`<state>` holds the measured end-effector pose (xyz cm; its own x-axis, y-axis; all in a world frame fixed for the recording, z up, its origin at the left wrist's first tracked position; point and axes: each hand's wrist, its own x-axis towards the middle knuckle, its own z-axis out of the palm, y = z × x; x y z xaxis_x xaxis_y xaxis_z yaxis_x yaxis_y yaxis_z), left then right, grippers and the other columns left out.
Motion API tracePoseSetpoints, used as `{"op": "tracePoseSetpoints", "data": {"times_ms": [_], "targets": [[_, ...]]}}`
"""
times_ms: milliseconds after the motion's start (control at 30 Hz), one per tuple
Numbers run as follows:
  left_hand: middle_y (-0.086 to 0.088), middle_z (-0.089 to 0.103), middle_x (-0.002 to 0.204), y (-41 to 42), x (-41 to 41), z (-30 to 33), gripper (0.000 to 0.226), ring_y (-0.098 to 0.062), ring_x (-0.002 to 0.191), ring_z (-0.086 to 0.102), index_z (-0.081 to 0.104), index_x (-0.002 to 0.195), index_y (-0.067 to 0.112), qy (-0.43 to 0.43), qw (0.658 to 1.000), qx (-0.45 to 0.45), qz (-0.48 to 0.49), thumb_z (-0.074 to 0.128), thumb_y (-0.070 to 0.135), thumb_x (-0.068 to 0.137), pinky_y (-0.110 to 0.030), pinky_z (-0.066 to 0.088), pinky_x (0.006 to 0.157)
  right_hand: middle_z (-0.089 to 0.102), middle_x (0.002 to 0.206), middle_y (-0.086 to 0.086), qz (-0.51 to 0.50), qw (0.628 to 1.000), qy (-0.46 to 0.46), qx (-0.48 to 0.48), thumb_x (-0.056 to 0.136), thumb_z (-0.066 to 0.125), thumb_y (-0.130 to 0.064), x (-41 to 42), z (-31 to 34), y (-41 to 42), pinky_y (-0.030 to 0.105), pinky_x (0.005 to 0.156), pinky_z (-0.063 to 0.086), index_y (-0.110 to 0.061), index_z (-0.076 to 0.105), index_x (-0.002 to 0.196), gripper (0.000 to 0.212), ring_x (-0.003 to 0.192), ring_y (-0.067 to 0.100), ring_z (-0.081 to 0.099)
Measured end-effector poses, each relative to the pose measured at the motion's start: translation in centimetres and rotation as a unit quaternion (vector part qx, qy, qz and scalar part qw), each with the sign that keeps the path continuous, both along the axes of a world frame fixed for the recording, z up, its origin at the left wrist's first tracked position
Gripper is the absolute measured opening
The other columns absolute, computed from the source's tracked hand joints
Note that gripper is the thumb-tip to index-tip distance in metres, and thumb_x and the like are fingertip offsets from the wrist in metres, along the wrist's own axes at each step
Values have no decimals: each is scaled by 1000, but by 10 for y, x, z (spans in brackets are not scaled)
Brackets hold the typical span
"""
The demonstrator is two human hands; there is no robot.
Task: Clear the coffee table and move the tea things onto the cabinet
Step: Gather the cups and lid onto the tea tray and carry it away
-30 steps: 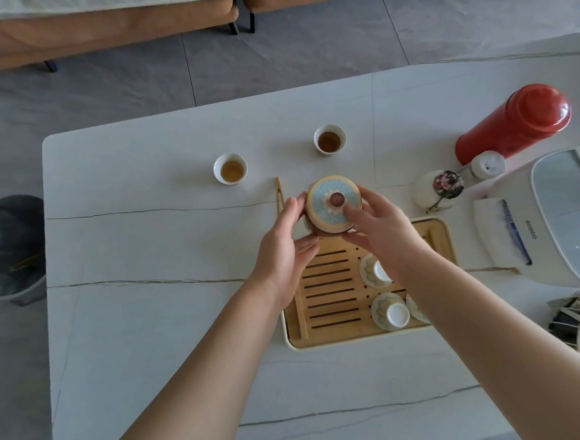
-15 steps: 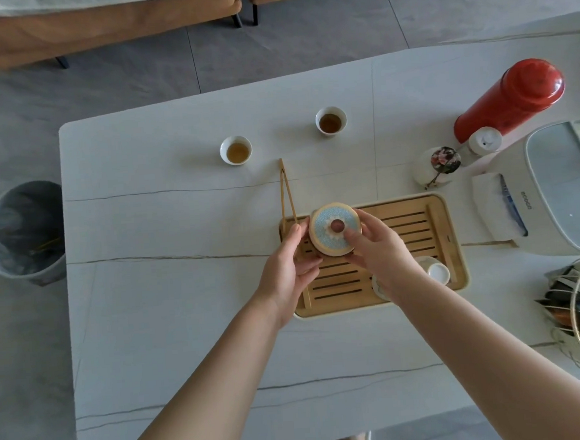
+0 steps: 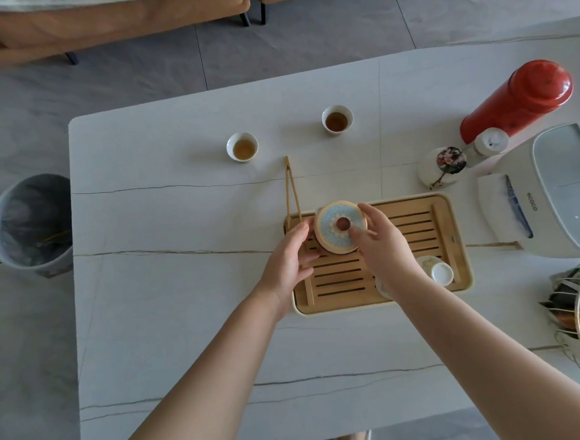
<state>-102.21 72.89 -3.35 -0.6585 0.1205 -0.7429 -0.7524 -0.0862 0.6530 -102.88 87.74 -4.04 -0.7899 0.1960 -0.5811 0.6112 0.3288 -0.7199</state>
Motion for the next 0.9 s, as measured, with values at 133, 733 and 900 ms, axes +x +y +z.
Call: {"op": "tracePoseSetpoints", "data": {"times_ms": [133, 733, 900], "targets": [[1, 61, 122, -14, -12, -2, 37, -18, 116, 57, 57, 127, 18, 38, 996, -80, 4, 45, 37, 96, -37, 46, 98, 54, 132, 3, 45, 997, 33, 53, 94, 48, -30, -4, 3, 4, 39, 97, 46, -29, 37, 139, 45, 118, 18, 51], [-3, 60, 121, -4, -119, -55, 43, -22, 114, 56, 55, 128, 18, 77, 948, -307, -39, 63, 27, 87, -34, 45, 96, 27, 149, 8, 143, 911, 61, 381, 86, 61, -23, -94, -29, 135, 54, 107, 27, -20, 36, 138, 57, 139, 29, 16], [-7, 54, 133, 3, -127, -69, 53, -23, 122, 51, 48, 135, 21, 79, 934, -340, -73, 66, 27, 85, -33, 41, 96, 11, 155, 9, 119, 935, 15, 335, 84, 64, -19, -101, -51, 145, 54, 101, 37, -28, 26, 142, 69, 139, 35, 21]]}}
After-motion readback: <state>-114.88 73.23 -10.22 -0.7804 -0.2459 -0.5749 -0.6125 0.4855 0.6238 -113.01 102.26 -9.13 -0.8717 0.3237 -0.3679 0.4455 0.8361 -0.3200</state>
